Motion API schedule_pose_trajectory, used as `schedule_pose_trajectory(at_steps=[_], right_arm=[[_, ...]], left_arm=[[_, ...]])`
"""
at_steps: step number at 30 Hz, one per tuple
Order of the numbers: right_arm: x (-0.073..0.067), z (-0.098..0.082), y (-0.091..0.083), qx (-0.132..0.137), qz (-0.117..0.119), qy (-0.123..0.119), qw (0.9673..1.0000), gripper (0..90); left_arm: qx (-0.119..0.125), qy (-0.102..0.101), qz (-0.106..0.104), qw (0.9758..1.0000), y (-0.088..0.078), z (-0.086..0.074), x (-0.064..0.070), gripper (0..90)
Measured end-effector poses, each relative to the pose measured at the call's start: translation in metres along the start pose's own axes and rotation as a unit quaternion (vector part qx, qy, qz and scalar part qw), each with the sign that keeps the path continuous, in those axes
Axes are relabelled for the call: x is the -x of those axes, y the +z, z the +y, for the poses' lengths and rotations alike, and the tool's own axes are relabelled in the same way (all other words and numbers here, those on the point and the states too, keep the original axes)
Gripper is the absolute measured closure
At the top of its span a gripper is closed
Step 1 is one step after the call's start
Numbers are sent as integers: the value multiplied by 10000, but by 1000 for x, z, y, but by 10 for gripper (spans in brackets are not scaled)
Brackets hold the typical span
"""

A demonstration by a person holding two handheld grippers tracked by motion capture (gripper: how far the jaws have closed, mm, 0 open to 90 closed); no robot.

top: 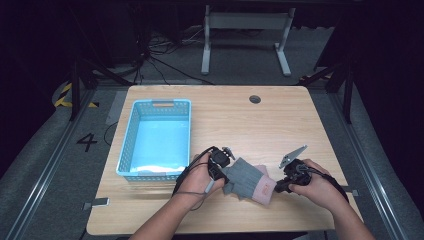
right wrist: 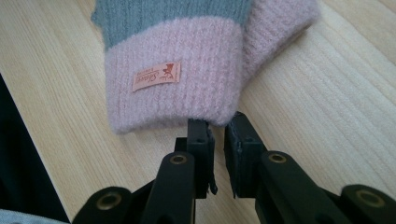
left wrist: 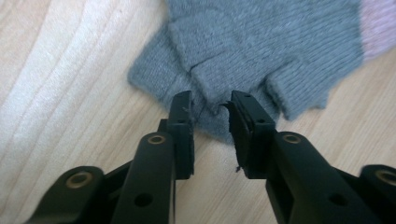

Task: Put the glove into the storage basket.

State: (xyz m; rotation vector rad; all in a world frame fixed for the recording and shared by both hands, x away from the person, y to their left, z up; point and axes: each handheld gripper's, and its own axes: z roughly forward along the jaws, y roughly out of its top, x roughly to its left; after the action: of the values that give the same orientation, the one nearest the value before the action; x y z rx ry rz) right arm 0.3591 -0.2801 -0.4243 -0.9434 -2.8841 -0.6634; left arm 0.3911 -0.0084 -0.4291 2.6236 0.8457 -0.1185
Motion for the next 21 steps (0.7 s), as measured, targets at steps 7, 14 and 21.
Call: schedule_pose_trajectory(at_steps=[7, 14, 21], right_arm=[[-1, 1, 1, -35, -11, -33, 10000, 805], [-2, 1, 2, -66, -38, -42, 10000, 805], [-2, 2, 3, -72, -35, -53, 10000, 800]], left_arm=[[161, 190, -73, 9997, -2, 2, 5, 686], [191, 252, 11, 9995, -2, 3, 7, 821], [2, 52, 39, 10000, 3, 2, 3, 750]])
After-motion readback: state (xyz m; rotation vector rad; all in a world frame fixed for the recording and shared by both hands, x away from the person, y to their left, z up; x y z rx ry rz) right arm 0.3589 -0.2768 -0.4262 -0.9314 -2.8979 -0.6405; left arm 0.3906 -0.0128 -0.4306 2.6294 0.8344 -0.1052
